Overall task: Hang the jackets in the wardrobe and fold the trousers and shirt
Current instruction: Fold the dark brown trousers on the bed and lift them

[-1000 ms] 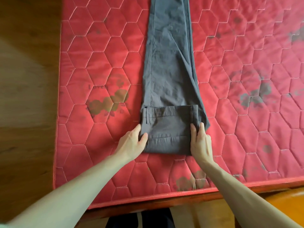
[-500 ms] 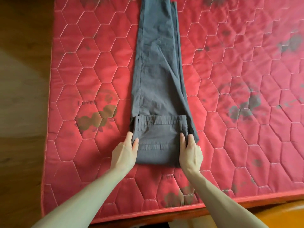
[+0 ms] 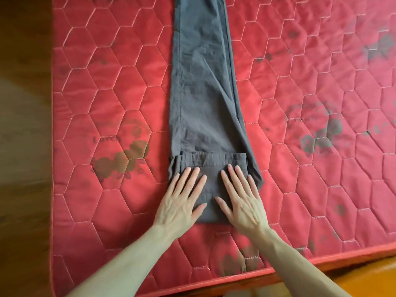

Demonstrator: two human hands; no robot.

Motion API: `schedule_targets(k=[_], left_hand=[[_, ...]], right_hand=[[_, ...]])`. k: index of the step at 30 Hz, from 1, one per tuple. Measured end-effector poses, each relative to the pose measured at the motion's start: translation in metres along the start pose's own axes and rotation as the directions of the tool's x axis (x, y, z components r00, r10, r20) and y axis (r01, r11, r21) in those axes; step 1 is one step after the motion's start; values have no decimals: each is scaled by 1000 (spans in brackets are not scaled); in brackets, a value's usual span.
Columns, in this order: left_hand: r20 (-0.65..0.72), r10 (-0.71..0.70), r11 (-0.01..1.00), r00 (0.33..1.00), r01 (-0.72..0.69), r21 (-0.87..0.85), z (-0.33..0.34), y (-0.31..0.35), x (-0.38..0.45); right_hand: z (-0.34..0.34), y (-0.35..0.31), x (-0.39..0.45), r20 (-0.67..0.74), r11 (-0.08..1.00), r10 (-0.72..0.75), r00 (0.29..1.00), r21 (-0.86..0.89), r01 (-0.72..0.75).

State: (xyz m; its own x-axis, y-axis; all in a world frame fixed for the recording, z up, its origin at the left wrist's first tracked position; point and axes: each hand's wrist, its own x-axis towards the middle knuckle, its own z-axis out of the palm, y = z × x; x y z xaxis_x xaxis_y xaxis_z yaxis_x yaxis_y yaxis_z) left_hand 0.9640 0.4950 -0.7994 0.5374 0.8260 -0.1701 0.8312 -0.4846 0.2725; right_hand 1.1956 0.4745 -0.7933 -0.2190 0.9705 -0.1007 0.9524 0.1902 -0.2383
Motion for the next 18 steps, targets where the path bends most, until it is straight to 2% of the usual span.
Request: schedule_targets(k=[2,9,12,15,18], left_hand=[[15,4,1000,1000,-4,0,7,-7,3],[-11,46,999,999,-46,-5,17,-14,5],[30,127,992,991,-127,2,11,-19,2],[116,229,967,967,-239,83,1,-29,0],[182,258,948,949,-285,142,-11,-33,-4]], right_hand=[[8,4,-2,21,998,61,998,-33,-60],[25,8,1,-11,998,67,998,-8,-68],[24,10,0,7,998,57,998,14,-57],[22,12,1,12,999,26,1000,37,-26],[17,17,-1,13,996,-54,998,72,53]])
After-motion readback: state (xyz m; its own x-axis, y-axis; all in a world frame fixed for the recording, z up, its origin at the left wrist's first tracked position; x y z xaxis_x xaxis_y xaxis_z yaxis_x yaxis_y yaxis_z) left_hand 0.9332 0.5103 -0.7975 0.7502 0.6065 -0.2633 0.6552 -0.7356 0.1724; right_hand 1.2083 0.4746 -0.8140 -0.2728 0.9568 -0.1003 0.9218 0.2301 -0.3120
